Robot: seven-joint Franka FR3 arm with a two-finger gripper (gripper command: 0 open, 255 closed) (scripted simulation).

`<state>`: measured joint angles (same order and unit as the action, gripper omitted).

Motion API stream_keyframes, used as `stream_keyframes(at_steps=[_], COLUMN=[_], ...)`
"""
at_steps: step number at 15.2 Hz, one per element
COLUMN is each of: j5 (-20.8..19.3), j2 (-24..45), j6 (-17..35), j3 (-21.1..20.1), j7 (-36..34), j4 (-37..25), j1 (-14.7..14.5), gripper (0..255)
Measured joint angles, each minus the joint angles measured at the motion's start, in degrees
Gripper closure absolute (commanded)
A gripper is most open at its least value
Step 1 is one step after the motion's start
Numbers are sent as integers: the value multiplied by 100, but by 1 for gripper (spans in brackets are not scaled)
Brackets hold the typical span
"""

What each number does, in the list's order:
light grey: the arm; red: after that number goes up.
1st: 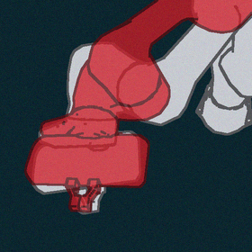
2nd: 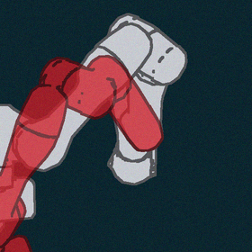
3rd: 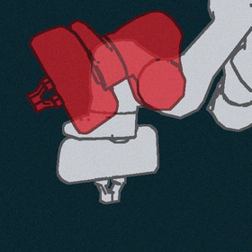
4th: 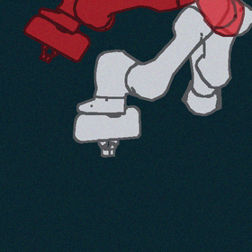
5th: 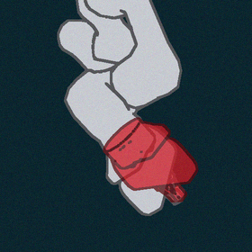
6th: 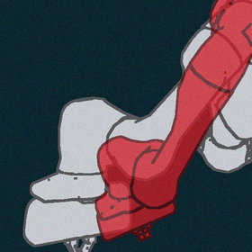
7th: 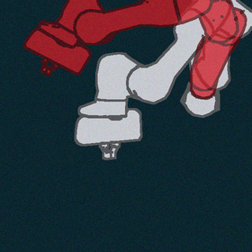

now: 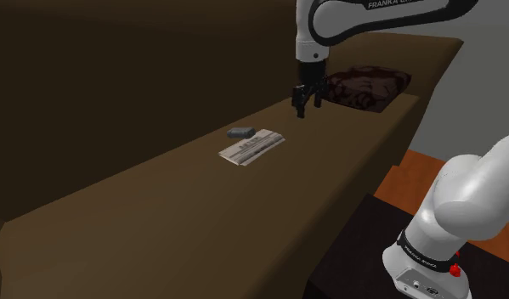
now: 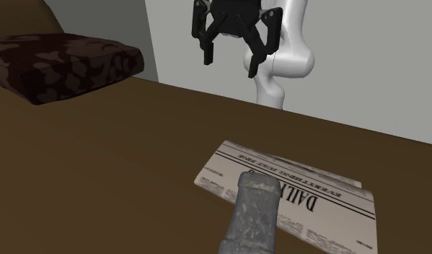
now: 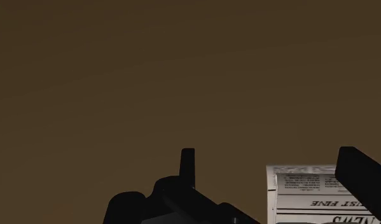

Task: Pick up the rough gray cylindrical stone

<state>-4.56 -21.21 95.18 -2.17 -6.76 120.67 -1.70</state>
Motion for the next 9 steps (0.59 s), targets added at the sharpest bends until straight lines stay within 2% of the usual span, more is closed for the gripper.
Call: stream_keyframes(at_steps=[5,9], j5=[-6,-76], j2=[1211,2225], j6=[-18,-212], j3=[-224,-355], j7=[-130,-175], j4=[-1000,-2027], j1=[-146,-253], gripper=[0,0])
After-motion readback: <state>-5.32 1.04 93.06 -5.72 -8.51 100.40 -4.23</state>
